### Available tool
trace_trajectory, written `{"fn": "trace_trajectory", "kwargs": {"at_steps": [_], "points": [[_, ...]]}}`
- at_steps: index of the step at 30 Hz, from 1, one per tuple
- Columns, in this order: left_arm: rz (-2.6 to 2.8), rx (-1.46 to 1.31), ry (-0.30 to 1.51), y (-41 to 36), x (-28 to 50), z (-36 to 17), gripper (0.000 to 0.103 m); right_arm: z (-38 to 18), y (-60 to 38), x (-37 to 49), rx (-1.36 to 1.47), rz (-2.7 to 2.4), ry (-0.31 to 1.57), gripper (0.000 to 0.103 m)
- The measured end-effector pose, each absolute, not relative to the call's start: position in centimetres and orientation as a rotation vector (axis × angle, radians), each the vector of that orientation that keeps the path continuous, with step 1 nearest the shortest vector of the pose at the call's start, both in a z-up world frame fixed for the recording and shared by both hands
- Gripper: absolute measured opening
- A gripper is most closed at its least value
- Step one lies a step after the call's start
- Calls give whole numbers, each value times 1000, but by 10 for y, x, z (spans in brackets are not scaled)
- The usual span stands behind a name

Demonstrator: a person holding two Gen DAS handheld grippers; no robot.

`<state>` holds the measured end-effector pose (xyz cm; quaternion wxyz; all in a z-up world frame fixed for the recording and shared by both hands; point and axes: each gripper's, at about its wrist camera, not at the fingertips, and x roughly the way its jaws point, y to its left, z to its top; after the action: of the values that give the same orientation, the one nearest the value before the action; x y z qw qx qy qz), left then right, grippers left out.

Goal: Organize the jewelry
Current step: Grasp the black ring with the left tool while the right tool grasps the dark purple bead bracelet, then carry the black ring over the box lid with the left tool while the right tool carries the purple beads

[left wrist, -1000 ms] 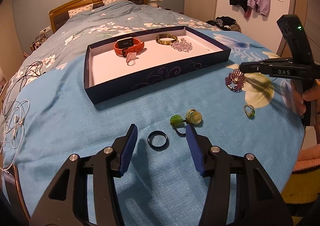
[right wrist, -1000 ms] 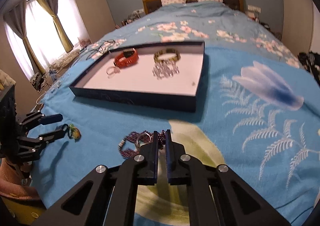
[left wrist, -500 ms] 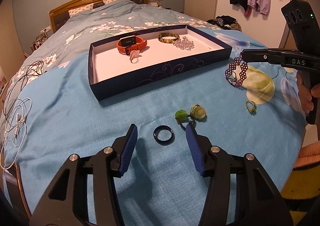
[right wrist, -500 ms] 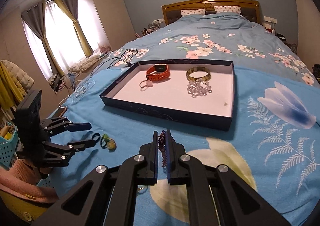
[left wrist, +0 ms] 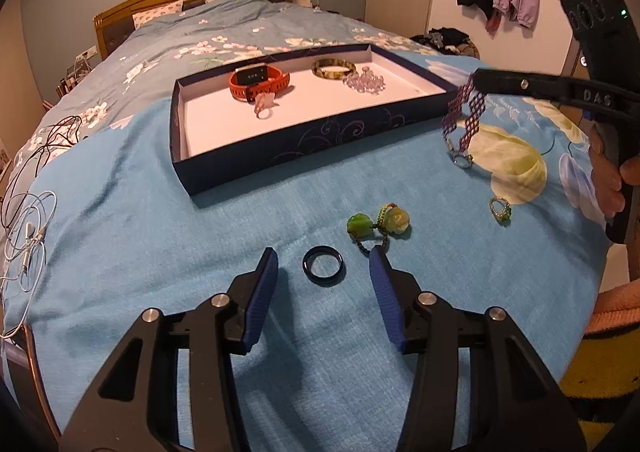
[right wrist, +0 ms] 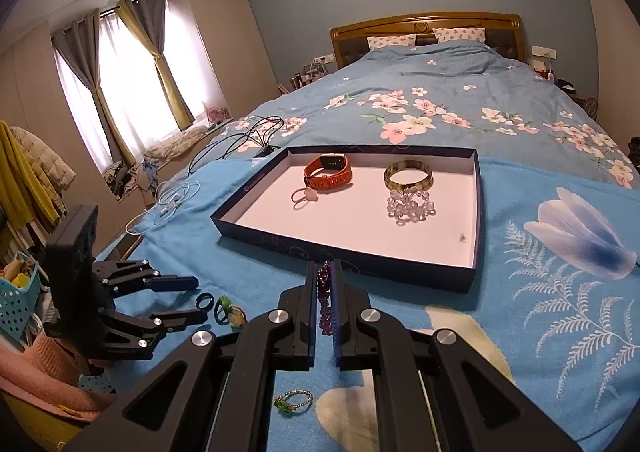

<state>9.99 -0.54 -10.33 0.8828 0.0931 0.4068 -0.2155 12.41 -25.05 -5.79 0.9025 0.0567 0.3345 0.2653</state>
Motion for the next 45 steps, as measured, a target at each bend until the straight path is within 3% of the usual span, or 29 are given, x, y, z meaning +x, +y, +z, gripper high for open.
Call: {"fn": "trace_trajectory", "kwargs": {"at_steps": [8,45], "points": [[-442,198,860,-7,103,-107,22,-55,-250,122,116,551,686,5],[-435,176,629,-20,147,-39,22,-21,-254,166,131,563,598,5]]}}
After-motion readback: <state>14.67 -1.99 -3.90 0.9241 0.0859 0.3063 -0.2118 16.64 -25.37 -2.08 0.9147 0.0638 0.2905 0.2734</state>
